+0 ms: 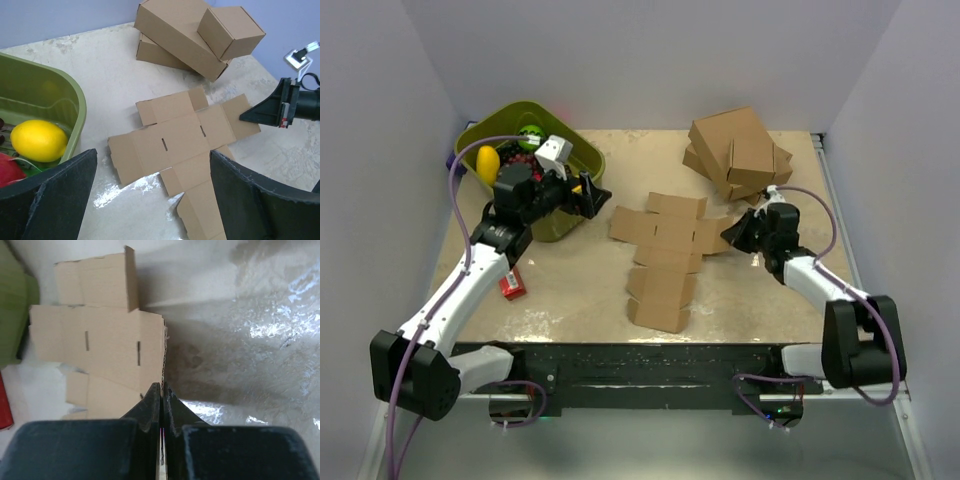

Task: Fold the paper box

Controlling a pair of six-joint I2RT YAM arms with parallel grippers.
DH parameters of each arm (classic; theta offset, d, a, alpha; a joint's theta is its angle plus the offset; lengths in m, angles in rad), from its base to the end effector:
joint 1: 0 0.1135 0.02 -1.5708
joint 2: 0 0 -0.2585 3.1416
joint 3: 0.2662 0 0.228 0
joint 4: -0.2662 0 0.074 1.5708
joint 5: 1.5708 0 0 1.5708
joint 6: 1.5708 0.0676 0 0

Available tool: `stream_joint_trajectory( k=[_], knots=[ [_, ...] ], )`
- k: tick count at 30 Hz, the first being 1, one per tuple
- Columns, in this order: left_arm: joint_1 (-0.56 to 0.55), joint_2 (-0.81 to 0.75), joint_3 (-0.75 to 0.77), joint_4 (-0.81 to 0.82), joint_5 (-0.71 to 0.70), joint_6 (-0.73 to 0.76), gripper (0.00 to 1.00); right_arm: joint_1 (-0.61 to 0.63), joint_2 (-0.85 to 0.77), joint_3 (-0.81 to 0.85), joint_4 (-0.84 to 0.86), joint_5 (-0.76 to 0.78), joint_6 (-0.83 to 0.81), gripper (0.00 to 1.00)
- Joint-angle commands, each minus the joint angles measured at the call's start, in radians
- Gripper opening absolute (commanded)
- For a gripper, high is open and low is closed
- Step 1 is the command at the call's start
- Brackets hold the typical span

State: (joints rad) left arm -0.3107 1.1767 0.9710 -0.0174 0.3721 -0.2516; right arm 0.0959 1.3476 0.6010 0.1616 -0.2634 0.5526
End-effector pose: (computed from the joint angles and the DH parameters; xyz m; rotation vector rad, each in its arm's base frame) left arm 0.2609 -0.1096 0.3357 0.3270 1.8096 -0.7318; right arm 0.2781 0.0444 0.1833 0.3458 2.1797 0.6531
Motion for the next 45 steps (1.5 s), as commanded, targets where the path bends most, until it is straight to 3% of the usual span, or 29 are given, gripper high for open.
stream_joint_trajectory(
  k=[1,5,12,16,23,31,36,45],
  knots=[
    [-0.002,-0.028,-0.003,0.039,0.046,-0.023,0.99,-0.004,-0.145,0.066,-0.103,-0.062,-0.078,0.0],
    [0.036,-0.022,-0.003,0.079,0.154,-0.069,1.0,-0.005,-0.258,0.115,-0.215,-0.082,-0.125,0.0],
    [0.156,-0.054,-0.04,0.209,0.333,-0.172,1.0,-0.005,-0.438,0.183,-0.243,-0.172,-0.12,0.0],
    [0.22,-0.058,-0.087,0.422,0.526,-0.314,1.0,-0.004,-0.473,0.247,-0.254,-0.252,-0.106,0.0],
    [0.228,-0.08,-0.048,0.318,0.513,-0.207,1.0,-0.004,-0.502,0.352,-0.255,-0.416,-0.076,0.0],
    [0.26,-0.084,-0.064,0.411,0.603,-0.273,1.0,-0.004,-0.475,0.416,-0.091,-0.67,0.069,0.0],
    [0.347,-0.06,-0.126,0.644,0.682,-0.455,1.0,-0.004,-0.464,0.462,-0.048,-0.74,0.121,0.0],
    [0.409,-0.078,-0.115,0.574,0.662,-0.391,1.0,-0.004,-0.469,0.519,0.012,-0.775,0.194,0.0]
  ],
)
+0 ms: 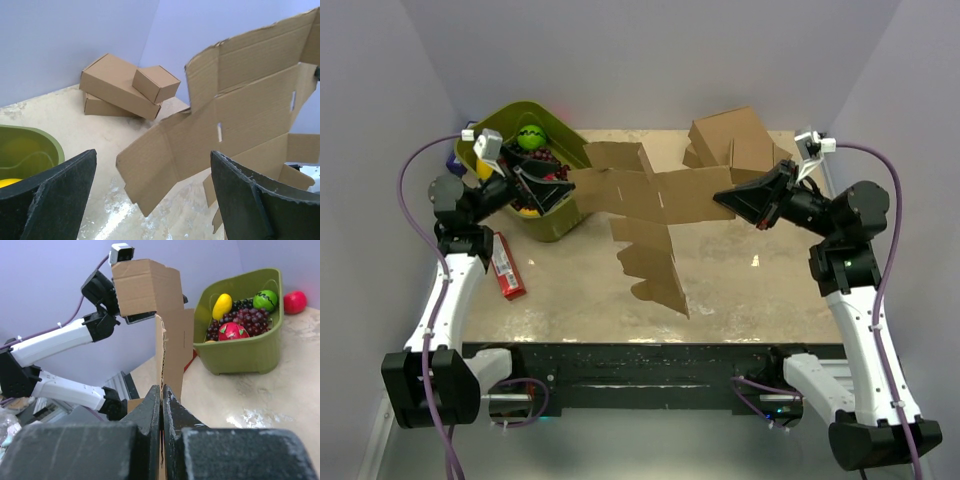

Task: Fold the paper box

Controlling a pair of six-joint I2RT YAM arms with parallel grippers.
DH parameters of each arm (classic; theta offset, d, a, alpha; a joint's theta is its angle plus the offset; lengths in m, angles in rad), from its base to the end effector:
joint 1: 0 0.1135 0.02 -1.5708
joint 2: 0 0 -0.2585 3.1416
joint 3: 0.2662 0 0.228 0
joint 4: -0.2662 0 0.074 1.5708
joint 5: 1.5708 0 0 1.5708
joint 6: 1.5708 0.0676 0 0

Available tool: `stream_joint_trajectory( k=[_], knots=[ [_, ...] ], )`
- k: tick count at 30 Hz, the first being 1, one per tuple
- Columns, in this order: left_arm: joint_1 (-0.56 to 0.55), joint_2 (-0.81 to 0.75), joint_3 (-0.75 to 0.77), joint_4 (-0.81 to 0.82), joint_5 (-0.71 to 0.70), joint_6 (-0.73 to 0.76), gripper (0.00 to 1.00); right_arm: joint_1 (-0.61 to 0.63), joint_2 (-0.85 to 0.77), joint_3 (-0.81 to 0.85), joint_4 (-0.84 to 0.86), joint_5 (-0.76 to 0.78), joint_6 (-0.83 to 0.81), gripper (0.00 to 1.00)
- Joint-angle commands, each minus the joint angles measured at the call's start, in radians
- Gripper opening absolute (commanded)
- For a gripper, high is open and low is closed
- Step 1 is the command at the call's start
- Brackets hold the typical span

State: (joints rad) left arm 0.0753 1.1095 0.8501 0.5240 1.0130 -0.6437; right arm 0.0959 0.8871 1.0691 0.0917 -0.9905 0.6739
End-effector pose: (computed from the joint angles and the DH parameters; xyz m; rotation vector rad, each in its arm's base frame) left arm 0.2425 -0.0392 0.3752 0.4054 1.4770 -1.1147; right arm 0.1629 0.0725 0.4427 -0.5025 1.4662 1.2572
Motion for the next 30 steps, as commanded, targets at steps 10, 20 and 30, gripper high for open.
stream_joint_trajectory(
  k=[10,20,30],
  knots=[
    [0.024,0.035,-0.013,0.097,0.081,-0.016,1.0,-0.004,-0.002,0.071,0.14,-0.05,0.115,0.0],
    [-0.022,0.069,-0.048,0.24,0.144,-0.094,1.0,-0.005,0.0,0.063,0.143,-0.068,0.116,0.0],
    [-0.066,0.087,-0.042,0.195,0.136,-0.056,0.79,-0.002,0.0,0.049,0.132,-0.051,0.098,0.0]
  ],
)
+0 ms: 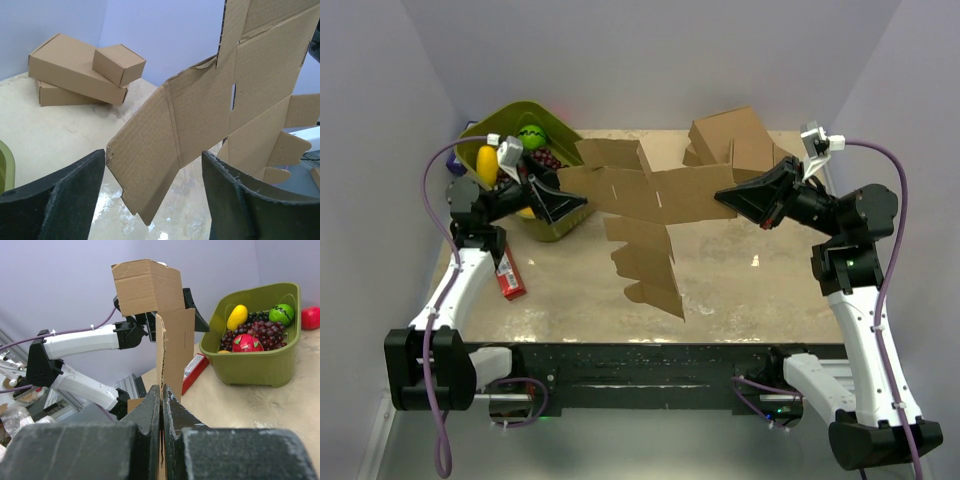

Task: Fold the paper box

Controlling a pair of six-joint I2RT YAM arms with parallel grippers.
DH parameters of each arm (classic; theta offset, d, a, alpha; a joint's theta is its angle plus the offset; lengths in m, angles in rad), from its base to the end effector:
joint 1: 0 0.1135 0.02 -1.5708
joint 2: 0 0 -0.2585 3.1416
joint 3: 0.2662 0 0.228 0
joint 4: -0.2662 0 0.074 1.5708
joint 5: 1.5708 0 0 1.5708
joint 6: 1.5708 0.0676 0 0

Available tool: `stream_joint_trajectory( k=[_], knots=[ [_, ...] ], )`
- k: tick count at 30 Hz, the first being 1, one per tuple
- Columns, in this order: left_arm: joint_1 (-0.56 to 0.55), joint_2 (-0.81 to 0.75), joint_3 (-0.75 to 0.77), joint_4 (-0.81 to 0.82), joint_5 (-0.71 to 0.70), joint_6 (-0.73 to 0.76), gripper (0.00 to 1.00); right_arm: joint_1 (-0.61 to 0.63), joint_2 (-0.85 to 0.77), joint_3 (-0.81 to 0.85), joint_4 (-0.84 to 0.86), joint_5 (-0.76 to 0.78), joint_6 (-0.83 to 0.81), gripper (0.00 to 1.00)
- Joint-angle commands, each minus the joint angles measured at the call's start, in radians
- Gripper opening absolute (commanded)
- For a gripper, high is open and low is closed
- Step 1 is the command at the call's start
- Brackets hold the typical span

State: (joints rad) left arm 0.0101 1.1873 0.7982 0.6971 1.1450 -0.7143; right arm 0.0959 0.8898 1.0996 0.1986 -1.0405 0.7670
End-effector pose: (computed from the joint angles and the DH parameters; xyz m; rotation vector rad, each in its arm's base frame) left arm 0.2473 -0.0591 0.3562 0.5573 1.4797 -1.2770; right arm 0.1529 0.0733 0.4618 -0.5585 1.3917 1.3077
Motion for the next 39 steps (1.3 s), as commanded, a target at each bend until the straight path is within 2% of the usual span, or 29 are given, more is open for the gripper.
stream_joint_trajectory(
  k=[1,3,4,6,10,12,15,17,19,20,21,24,25,28,32,39],
  knots=[
    [-0.001,0.008,0.009,0.022,0.002,0.013,0.72,-0.004,-0.003,0.019,0.016,0.003,-0.004,0.0],
    [-0.002,0.009,0.009,0.022,-0.002,0.015,0.63,-0.004,-0.003,0.019,0.002,0.011,-0.018,0.0],
    [-0.001,0.008,0.007,0.024,-0.002,0.015,0.52,-0.004,-0.003,0.02,-0.014,0.017,-0.032,0.0],
    [-0.027,0.009,0.006,0.025,-0.005,0.015,0.42,-0.004,-0.002,0.017,-0.025,0.02,-0.038,0.0],
    [-0.047,0.015,0.001,0.028,-0.008,0.016,0.15,-0.004,-0.003,0.003,-0.073,0.048,-0.081,0.0],
    [-0.056,0.015,-0.001,0.025,-0.017,0.024,0.07,-0.004,-0.006,-0.003,-0.112,0.082,-0.104,0.0],
    [-0.065,0.015,-0.001,-0.016,-0.044,0.061,0.0,-0.004,-0.011,-0.02,-0.189,0.169,-0.15,0.0],
    [-0.081,0.008,0.007,-0.104,-0.092,0.135,0.0,-0.004,-0.012,-0.033,-0.243,0.23,-0.199,0.0],
    [-0.102,-0.003,0.027,-0.194,-0.146,0.208,0.0,-0.004,-0.017,-0.056,-0.321,0.359,-0.241,0.16],
    [-0.133,-0.006,0.038,-0.308,-0.218,0.296,0.0,-0.004,-0.02,-0.067,-0.343,0.409,-0.25,0.26],
    [-0.151,-0.009,0.048,-0.365,-0.263,0.338,0.0,-0.004,-0.023,-0.076,-0.387,0.501,-0.259,0.52],
    [-0.211,-0.012,0.056,-0.501,-0.437,0.427,0.0,-0.004,-0.034,-0.115,-0.467,0.641,-0.267,0.82],
    [-0.22,-0.011,0.049,-0.516,-0.471,0.432,0.0,-0.002,-0.038,-0.135,-0.484,0.725,-0.259,0.85],
    [-0.26,0.001,0.042,-0.551,-0.553,0.444,0.0,-0.004,-0.051,-0.179,-0.498,0.781,-0.232,0.92],
    [-0.301,0.05,0.05,-0.576,-0.588,0.444,0.0,-0.004,-0.066,-0.214,-0.455,0.749,-0.215,0.92],
    [-0.325,0.117,0.082,-0.62,-0.565,0.463,0.0,-0.002,-0.086,-0.254,-0.418,0.786,-0.27,0.9]
  ],
)
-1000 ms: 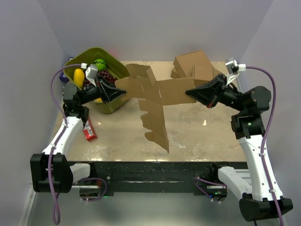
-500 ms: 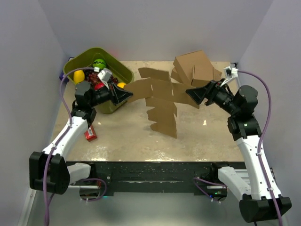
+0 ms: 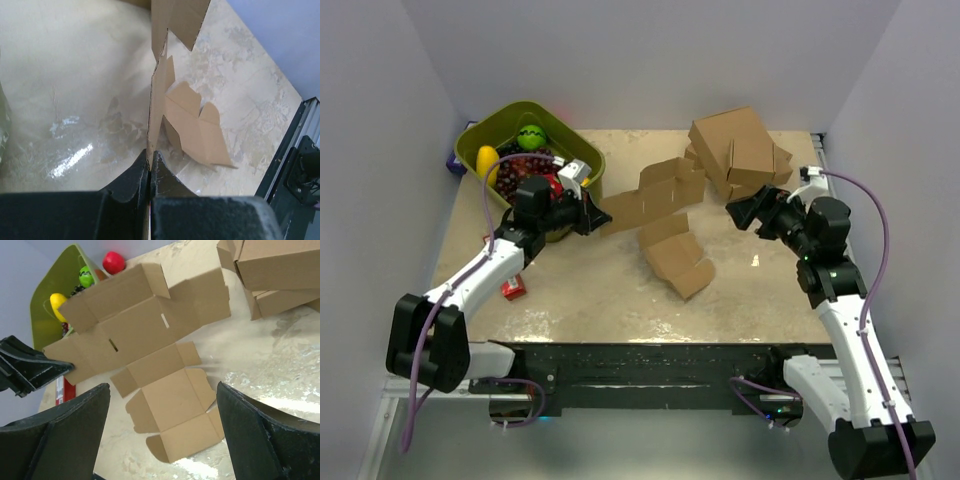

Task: Fold the paper box

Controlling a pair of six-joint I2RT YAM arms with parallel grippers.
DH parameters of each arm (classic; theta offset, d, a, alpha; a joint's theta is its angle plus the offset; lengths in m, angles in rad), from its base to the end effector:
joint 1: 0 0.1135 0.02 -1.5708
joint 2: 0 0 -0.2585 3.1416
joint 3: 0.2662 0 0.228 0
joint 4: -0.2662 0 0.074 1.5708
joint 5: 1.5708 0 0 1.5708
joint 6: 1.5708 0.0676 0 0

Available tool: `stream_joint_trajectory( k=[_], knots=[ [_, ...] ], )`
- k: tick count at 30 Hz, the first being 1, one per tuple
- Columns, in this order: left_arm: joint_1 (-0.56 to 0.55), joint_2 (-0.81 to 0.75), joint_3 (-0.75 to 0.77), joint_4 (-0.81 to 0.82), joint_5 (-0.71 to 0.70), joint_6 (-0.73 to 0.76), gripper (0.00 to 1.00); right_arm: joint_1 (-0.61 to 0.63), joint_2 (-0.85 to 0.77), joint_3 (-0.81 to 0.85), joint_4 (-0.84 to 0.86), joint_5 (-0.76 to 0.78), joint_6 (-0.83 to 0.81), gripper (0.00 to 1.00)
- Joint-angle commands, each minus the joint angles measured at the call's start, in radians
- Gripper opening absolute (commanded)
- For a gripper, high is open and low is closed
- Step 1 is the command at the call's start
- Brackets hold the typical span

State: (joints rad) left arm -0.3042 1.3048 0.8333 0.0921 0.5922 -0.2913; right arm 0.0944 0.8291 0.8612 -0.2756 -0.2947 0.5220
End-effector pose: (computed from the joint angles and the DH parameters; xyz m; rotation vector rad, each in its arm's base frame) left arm 0.2712 -0.1247 0.2682 0.4189 1.9618 -0.9636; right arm 0.1952 0.0382 0.3377 0.1825 1.8514 0.6997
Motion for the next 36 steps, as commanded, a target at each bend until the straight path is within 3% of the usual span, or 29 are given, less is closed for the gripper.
stream_joint_trajectory(
  k=[1,6,13,21,36],
  knots=[
    [-0.013,-0.001,0.044,-0.012,-0.012,0.041,0.0,0.001,-0.022,-0.025,0.068,0.028,0.013,0.9],
    [-0.045,0.001,0.044,-0.009,0.001,0.072,0.0,0.031,0.045,-0.068,0.257,-0.083,0.219,0.89],
    [-0.098,-0.018,0.059,-0.063,-0.045,0.165,0.0,0.234,0.209,-0.079,0.456,0.006,0.474,0.89],
    [-0.167,-0.044,0.062,-0.091,-0.103,0.28,0.0,0.278,0.301,-0.085,0.542,0.115,0.691,0.91],
    [-0.225,-0.078,0.047,-0.13,-0.137,0.356,0.0,0.277,0.432,-0.076,0.581,0.184,0.733,0.91]
  ],
)
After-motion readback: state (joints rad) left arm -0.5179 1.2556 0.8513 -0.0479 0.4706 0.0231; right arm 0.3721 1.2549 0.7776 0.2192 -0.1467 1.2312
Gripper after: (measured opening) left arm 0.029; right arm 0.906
